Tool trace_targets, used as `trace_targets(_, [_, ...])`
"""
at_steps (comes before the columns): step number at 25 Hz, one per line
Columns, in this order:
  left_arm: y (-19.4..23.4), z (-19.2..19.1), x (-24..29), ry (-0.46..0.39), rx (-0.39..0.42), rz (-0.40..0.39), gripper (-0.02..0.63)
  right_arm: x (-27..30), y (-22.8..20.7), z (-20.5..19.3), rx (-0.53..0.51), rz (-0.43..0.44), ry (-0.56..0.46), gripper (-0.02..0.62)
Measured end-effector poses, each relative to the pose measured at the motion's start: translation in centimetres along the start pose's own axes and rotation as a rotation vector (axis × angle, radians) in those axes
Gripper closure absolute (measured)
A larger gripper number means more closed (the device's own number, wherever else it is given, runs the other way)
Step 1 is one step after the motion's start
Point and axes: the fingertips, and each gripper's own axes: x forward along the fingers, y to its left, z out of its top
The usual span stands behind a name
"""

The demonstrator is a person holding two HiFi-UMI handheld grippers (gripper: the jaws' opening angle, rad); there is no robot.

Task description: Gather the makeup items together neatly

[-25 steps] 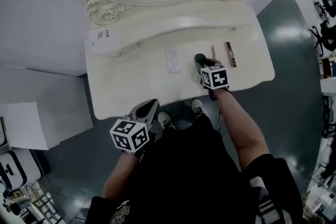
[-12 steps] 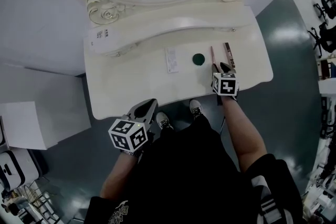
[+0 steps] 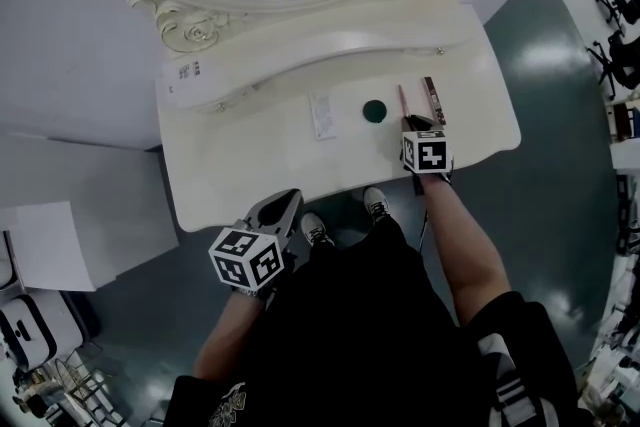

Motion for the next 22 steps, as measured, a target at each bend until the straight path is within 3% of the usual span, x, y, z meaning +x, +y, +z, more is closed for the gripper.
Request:
trace_targets(10, [-0.1,0.1,0.2,-0.004,-0.001,-0.004,0.598,-0.1,-0.8,0.4,-0.008,0.002,-0.010,0.519])
trace_targets(12, [-0.1,0.2,0.1,-0.008,0.000,-0.008,0.598,-1.0,-0.3,1.3,-0.037,-0.013,-0.049,0.491])
trace_targets(14, [0.1,0.2,-0.1,-0.013,-0.003,-0.007,0.598,-2.3,2.1,2.7,-0.060,0.017,-0.101,0.461])
trace_targets(19, [0.8,0.0,-1.0,-0.024,-0.014,0.000,0.598,-2.6,13.6,5.3,-0.031,0.241,-0.132,0.385])
trace_targets(22, [1.6,-0.3,-1.9,-0.031,-0.020,0.007,0.598,-0.8,18.1,5.7,-0.047,0.245,-0.100,0.348])
